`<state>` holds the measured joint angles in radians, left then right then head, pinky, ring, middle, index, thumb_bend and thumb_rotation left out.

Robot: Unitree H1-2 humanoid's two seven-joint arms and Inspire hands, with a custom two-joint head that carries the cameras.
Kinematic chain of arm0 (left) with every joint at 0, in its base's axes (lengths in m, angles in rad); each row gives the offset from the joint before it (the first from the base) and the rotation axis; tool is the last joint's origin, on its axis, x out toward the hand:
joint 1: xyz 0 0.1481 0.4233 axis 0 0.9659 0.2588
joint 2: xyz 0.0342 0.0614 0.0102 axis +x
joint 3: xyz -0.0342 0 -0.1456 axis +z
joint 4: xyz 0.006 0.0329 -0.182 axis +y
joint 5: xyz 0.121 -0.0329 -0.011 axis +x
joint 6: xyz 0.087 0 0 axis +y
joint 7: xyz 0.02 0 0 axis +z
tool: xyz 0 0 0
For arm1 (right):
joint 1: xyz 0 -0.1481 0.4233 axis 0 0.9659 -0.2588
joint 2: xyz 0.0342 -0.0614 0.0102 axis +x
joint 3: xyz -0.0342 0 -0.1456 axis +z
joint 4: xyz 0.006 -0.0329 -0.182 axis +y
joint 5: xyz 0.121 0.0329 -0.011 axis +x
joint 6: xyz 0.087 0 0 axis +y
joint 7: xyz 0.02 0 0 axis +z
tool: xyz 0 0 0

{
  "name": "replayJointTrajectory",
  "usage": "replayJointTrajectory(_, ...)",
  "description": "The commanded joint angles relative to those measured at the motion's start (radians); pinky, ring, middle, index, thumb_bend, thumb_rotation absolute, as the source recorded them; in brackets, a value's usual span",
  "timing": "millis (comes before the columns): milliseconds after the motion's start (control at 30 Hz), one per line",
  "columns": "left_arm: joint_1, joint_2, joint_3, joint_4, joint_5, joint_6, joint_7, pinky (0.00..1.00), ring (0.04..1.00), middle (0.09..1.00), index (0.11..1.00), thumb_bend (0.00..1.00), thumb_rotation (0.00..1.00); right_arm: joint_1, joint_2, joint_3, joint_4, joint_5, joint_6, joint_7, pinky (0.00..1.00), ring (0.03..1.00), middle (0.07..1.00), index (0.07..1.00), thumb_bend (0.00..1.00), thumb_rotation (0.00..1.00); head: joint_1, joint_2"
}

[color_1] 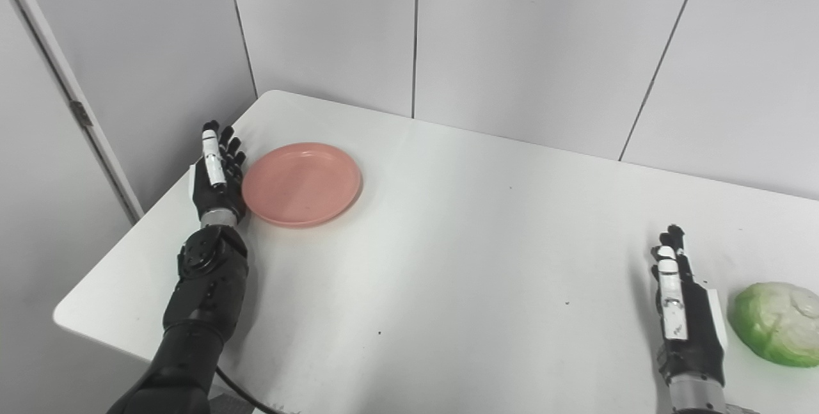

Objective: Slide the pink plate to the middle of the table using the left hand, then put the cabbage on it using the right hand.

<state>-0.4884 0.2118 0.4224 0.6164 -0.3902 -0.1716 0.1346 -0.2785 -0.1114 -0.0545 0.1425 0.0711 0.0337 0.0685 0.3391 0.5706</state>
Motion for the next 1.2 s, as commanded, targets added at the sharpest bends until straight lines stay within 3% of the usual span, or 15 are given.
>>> replayJointTrajectory(0, -0.033, -0.014, -0.015, 0.006, -0.004, 0.007, -0.024, 0.99, 0.967, 0.955, 0.957, 0.42, 1.00, -0.027, 0.002, -0.004, -0.024, 0.010, -0.006, 0.001, 1.00, 0.977, 0.988, 0.998, 0.17, 1.00, -0.002, 0.001)
replayJointTrajectory(500, -0.038, -0.043, -0.084, -0.010, -0.004, 0.053, -0.064, 0.95, 0.955, 0.951, 0.945, 0.41, 1.00, -0.025, 0.017, 0.006, -0.034, -0.003, 0.007, -0.010, 1.00, 0.970, 0.988, 0.994, 0.16, 1.00, -0.062, 0.010)
replayJointTrajectory(767, -0.025, -0.067, -0.090, -0.081, -0.019, 0.108, -0.108, 0.94, 0.925, 0.937, 0.939, 0.41, 1.00, -0.026, 0.036, 0.009, -0.025, -0.009, 0.001, -0.023, 1.00, 0.965, 0.975, 0.982, 0.16, 1.00, -0.119, 0.017)
replayJointTrajectory(1167, 0.001, -0.117, -0.169, -0.211, -0.002, 0.191, -0.171, 0.93, 0.944, 0.957, 0.948, 0.42, 1.00, -0.020, 0.049, 0.031, -0.034, -0.059, 0.013, -0.045, 0.98, 0.949, 0.957, 0.970, 0.17, 1.00, -0.192, 0.029)
